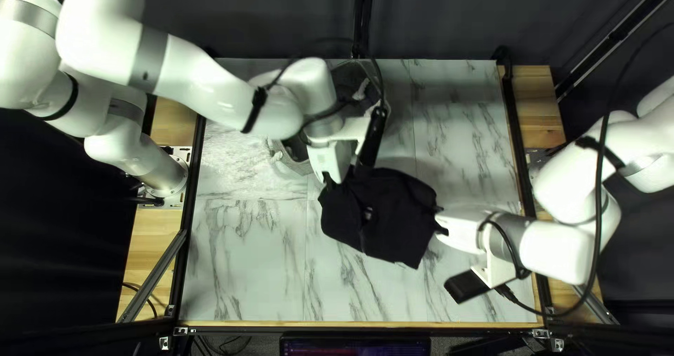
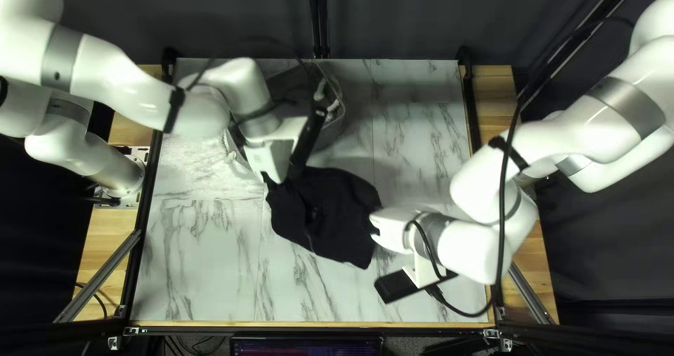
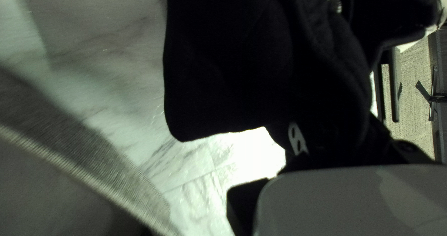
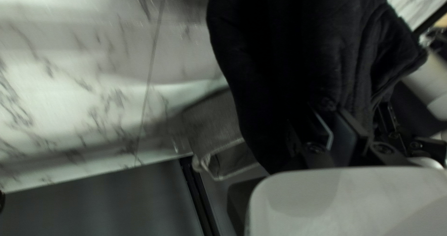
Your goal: Pick up a folded sweatshirt and place it into a fabric basket
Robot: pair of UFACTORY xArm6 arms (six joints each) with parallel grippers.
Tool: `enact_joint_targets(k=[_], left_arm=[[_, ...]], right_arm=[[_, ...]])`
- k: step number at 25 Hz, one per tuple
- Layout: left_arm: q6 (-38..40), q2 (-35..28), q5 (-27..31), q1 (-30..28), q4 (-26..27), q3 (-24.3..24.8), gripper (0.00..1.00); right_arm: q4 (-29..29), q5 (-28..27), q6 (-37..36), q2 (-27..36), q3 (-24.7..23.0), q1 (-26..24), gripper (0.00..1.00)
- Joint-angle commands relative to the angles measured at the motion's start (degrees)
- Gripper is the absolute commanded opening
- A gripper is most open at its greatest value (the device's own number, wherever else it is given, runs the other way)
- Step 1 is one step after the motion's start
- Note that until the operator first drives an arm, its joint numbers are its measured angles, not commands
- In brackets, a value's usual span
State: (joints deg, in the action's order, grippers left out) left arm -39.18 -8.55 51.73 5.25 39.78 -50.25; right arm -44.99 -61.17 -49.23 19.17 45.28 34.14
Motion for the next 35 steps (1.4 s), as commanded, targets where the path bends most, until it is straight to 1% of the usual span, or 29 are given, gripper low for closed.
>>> enact_joint_targets(k=[1,4,6,8,9,10,12,16,19,21,24,26,29,31,35], left_arm=[[-1.3,-2.9,4.6,3.9,-0.9,-1.1,0.00],[-2.4,-4.9,6.6,6.2,-0.9,-0.7,0.00],[-3.6,-6.8,8.4,8.5,-0.9,-0.1,0.00],[-4.9,-8.8,10.7,11.1,-1.0,0.4,0.00],[-5.3,-9.4,11.4,11.9,-1.0,0.4,0.00],[-6.0,-10.4,12.8,13.5,-1.1,0.4,0.00],[-7.2,-11.6,14.9,15.9,-1.1,0.2,0.00],[-9.3,-13.0,20.6,21.6,-1.8,-2.4,0.00],[-10.5,-13.2,22.7,24.3,-2.1,-3.4,0.00],[-11.9,-13.5,24.1,26.8,-2.2,-3.4,0.00],[-13.8,-13.9,25.0,29.2,-1.9,-2.5,0.00],[-15.4,-13.8,25.2,30.8,-1.6,-1.6,0.00],[-17.2,-13.6,25.4,32.4,-1.1,-0.7,0.00],[-18.8,-13.3,25.6,33.8,-0.8,-0.1,0.00],[-21.0,-13.0,26.2,35.8,-0.4,0.6,0.00]], right_arm=[[-0.3,0.1,-4.7,2.9,-0.1,-4.1,0.00],[-0.3,0.3,-8.0,5.1,-0.4,-6.7,0.00],[0.1,1.3,-12.0,7.3,-0.7,-10.0,0.00],[1.1,2.4,-16.4,7.8,0.4,-13.7,0.00],[1.4,2.7,-17.5,7.6,0.9,-14.7,0.00],[2.0,3.6,-19.8,7.0,1.9,-17.0,0.00],[2.8,4.7,-22.9,6.1,3.3,-19.9,0.00],[4.0,8.8,-28.9,4.1,5.0,-26.5,0.00],[4.6,11.3,-31.5,2.7,5.7,-30.0,0.00],[5.4,14.0,-34.2,1.2,6.4,-33.4,0.00],[6.1,16.5,-36.5,-0.2,6.8,-36.7,0.00],[6.7,18.2,-38.4,-2.0,8.1,-39.3,0.00],[7.0,20.1,-39.8,-2.9,8.3,-41.5,0.00],[6.8,22.8,-40.2,-4.0,7.7,-43.6,0.00],[5.4,26.9,-39.1,-6.6,7.2,-45.9,0.00]])
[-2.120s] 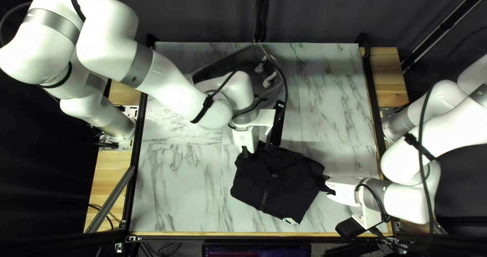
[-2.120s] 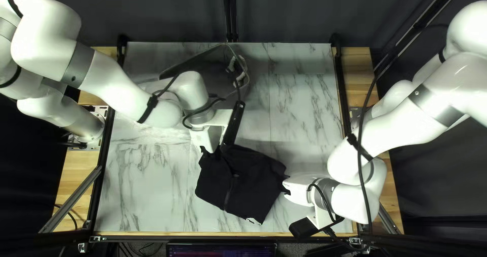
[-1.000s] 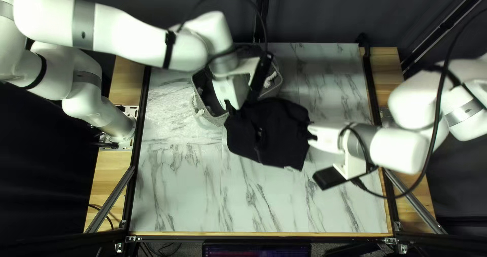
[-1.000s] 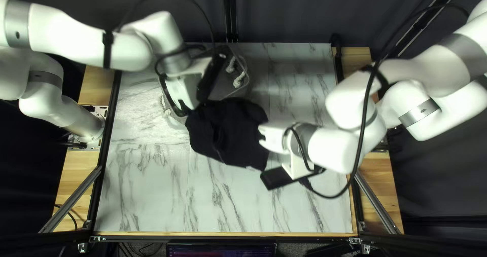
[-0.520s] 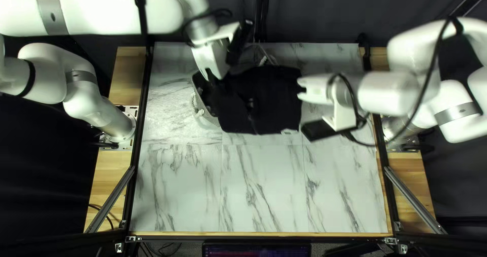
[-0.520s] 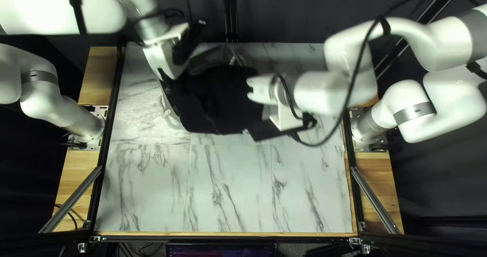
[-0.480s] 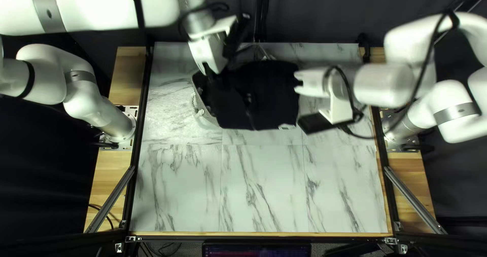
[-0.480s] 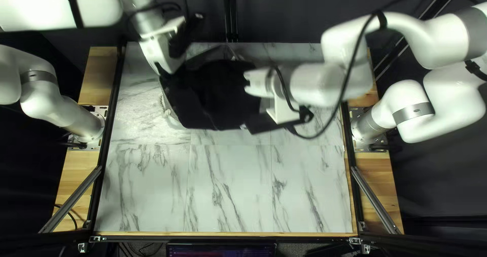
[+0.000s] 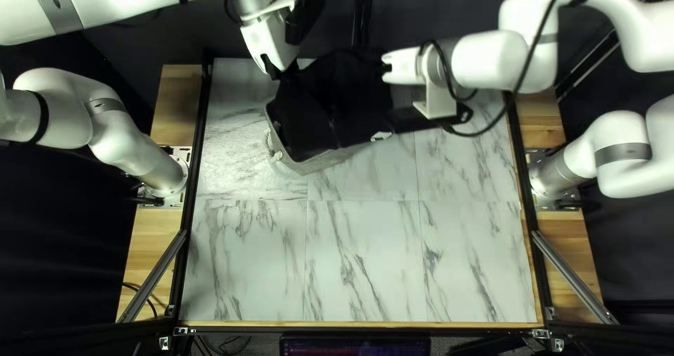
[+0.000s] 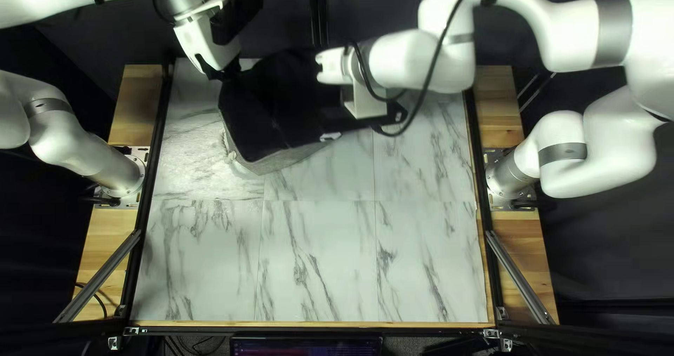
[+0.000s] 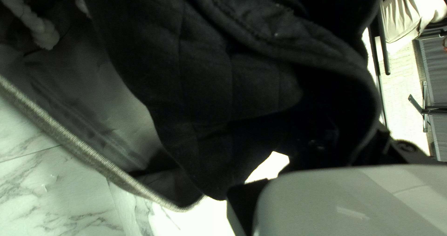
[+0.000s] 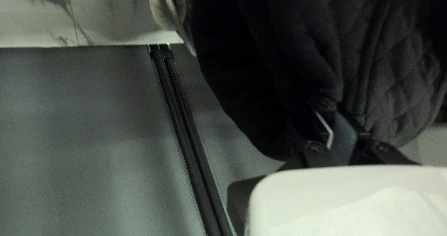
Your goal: Pick up a folded sweatshirt and place it into a fabric basket
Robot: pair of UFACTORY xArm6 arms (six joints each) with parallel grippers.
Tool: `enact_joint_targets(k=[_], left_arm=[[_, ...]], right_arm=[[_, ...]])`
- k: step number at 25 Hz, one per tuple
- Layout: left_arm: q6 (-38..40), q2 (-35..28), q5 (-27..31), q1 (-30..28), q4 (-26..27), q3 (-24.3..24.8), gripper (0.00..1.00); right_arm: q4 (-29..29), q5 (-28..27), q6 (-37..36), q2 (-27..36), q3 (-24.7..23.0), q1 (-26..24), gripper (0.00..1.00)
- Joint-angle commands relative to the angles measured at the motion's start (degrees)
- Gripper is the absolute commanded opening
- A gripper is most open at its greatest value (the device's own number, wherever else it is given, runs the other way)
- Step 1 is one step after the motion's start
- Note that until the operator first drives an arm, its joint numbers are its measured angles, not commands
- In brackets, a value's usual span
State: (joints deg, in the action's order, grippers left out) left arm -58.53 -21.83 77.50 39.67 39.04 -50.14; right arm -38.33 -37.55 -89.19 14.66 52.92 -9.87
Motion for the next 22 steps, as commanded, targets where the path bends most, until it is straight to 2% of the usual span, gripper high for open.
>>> enact_joint_targets(k=[1,10,22], left_arm=[[-2.1,0.4,0.6,1.8,0.3,0.6,0.00],[-5.9,1.5,-0.6,3.5,1.2,3.4,0.00],[-6.8,2.3,-7.3,-1.4,3.5,10.0,0.00]], right_arm=[[-1.6,4.0,1.2,-2.7,-0.4,-2.2,0.00],[-3.3,7.6,2.6,-8.0,1.7,-4.9,0.00],[-6.6,15.2,7.3,-7.3,-6.1,-6.2,0.00]])
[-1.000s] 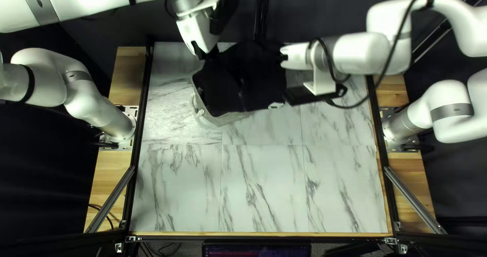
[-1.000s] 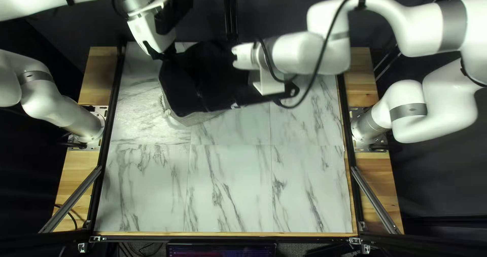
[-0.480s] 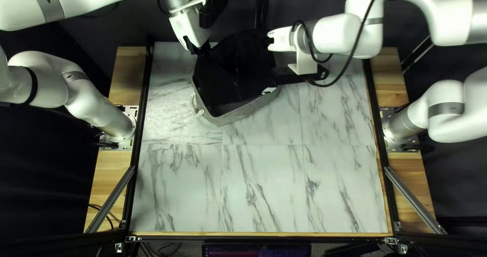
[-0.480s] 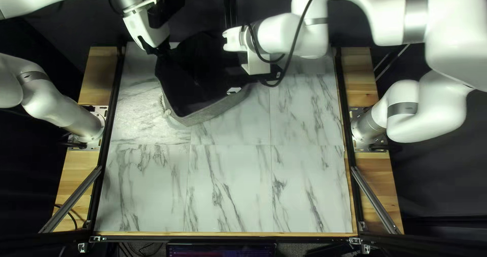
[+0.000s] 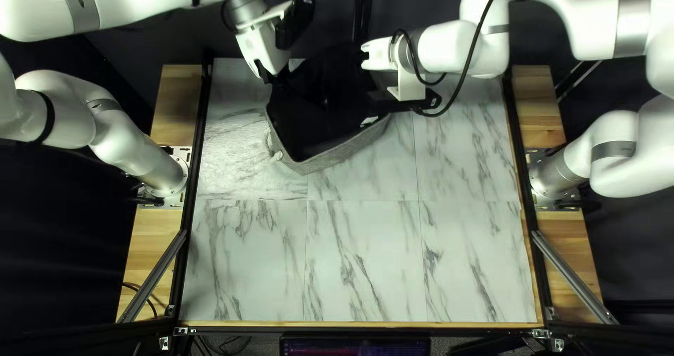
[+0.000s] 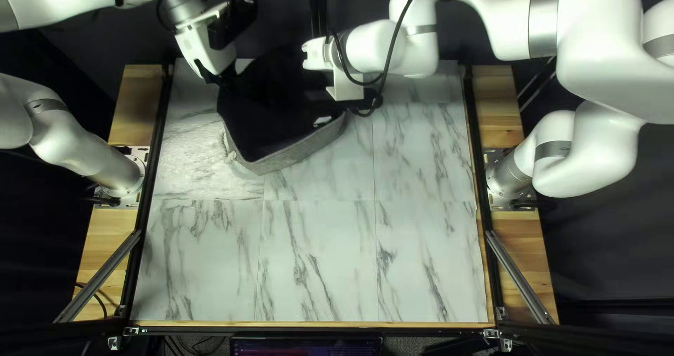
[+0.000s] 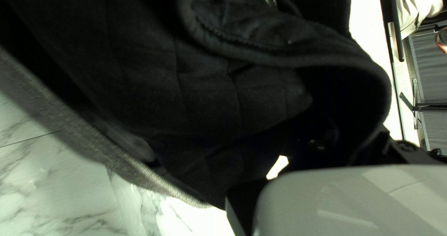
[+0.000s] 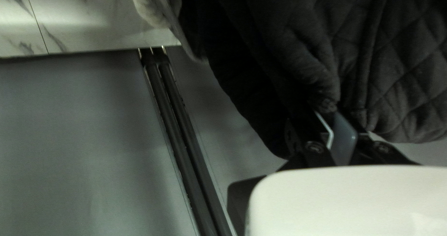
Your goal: Pick up a folded sweatshirt and place it into a fabric basket
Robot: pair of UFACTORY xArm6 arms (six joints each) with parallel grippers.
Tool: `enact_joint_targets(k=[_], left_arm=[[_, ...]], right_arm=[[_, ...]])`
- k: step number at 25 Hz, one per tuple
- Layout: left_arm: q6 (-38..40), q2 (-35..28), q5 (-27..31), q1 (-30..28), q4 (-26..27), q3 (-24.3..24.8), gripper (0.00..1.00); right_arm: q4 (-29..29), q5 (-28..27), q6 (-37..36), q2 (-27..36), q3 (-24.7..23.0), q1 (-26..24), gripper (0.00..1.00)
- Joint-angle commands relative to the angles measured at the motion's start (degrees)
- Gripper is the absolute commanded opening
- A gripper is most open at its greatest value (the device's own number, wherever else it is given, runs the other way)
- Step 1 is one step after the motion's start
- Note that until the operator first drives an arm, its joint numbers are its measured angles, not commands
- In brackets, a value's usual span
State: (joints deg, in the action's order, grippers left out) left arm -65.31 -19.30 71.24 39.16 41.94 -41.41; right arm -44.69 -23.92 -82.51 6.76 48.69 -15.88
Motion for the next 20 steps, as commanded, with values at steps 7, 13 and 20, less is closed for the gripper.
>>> enact_joint_targets(k=[7,13,20], left_arm=[[-0.5,2.4,-4.9,-3.1,1.4,3.0,0.00],[-2.9,8.1,-8.9,-4.8,3.2,3.7,0.00],[-4.1,7.8,-10.1,-4.8,3.9,5.6,0.00]], right_arm=[[-0.1,4.6,2.0,-1.4,-4.1,-0.7,0.00],[0.2,7.2,1.8,-4.6,-3.6,-1.9,0.00],[1.7,10.3,0.5,-7.0,-4.3,-3.2,0.00]])
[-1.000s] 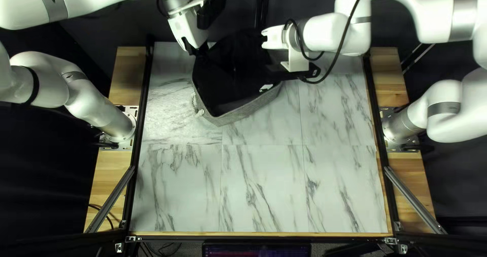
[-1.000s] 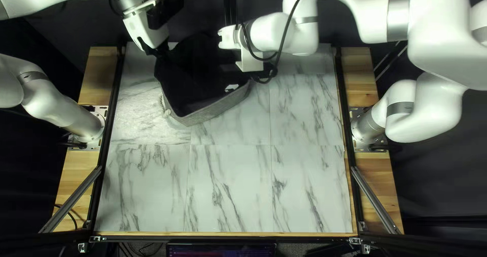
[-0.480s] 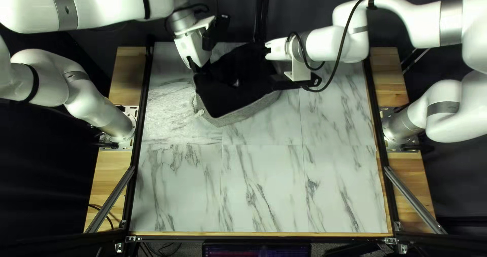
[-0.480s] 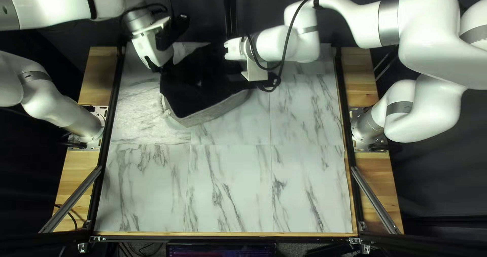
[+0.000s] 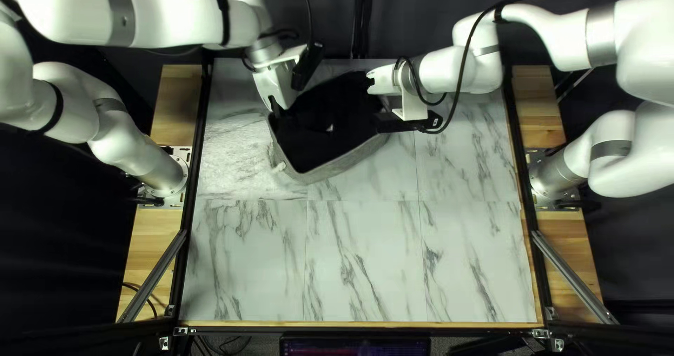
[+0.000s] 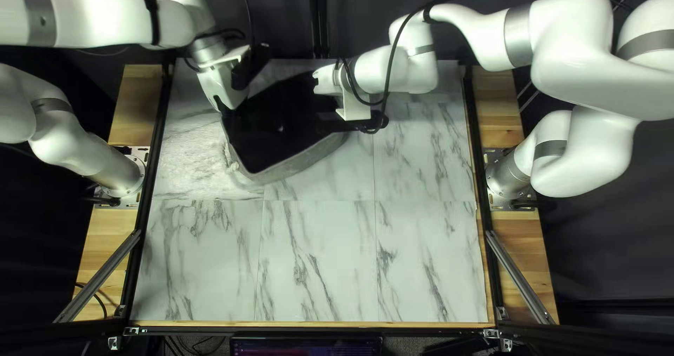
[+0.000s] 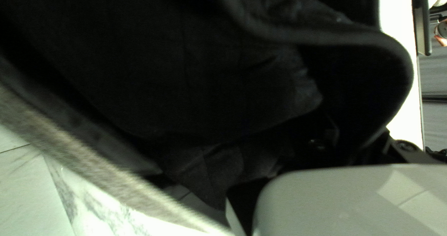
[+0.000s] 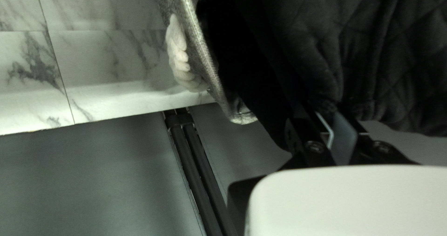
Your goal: Pick up a folded sweatshirt and place it into a fabric basket
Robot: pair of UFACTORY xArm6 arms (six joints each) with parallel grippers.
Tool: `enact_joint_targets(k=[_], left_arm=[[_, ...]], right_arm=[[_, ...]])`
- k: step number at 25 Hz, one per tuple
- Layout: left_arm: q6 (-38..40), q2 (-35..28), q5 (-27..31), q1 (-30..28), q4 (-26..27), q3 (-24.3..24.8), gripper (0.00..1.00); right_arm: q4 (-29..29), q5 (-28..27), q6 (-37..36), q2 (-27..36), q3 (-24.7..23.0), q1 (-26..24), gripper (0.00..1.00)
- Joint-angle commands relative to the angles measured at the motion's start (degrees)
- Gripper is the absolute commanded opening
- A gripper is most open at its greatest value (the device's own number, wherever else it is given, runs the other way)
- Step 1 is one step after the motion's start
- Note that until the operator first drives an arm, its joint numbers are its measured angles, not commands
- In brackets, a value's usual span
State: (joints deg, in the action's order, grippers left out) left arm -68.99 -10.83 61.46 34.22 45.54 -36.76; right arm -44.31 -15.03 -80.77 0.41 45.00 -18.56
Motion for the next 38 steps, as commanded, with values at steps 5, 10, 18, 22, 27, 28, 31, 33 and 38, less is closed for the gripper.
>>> enact_joint_targets(k=[5,10,18,22,27,28,31,33,38], left_arm=[[-0.6,-0.2,-2.7,-1.6,1.6,2.3,0.06],[0.9,-4.1,-1.9,-1.2,1.4,3.9,1.00],[9.1,-19.8,5.3,-1.2,-2.5,3.2,1.00],[11.8,-23.4,4.7,-4.9,-3.0,4.2,1.00],[14.5,-26.3,2.5,-13.0,-3.4,6.5,1.00],[14.1,-26.2,2.3,-14.9,-3.4,6.6,1.00],[12.0,-26.7,2.3,-18.8,-3.2,7.3,1.00],[11.4,-27.2,1.7,-22.1,-3.5,7.5,1.00],[19.2,-29.6,-7.8,-37.2,-9.7,10.3,1.00]], right_arm=[[7.0,1.6,-6.4,-1.5,-1.3,0.1,0.00],[14.4,0.5,-12.8,-0.1,-1.3,0.3,1.00],[20.9,-6.3,-17.7,11.1,-3.1,1.5,1.00],[23.6,-8.9,-17.3,16.8,-5.4,1.9,1.00],[30.5,-15.6,-16.7,26.2,-8.6,2.1,1.00],[32.7,-17.2,-16.9,28.4,-9.3,1.7,1.00],[36.0,-22.5,-14.1,33.6,-9.8,0.7,1.00],[37.1,-25.2,-10.9,35.5,-9.6,0.6,1.00],[37.7,-31.1,2.0,37.1,-7.9,2.5,1.00]])
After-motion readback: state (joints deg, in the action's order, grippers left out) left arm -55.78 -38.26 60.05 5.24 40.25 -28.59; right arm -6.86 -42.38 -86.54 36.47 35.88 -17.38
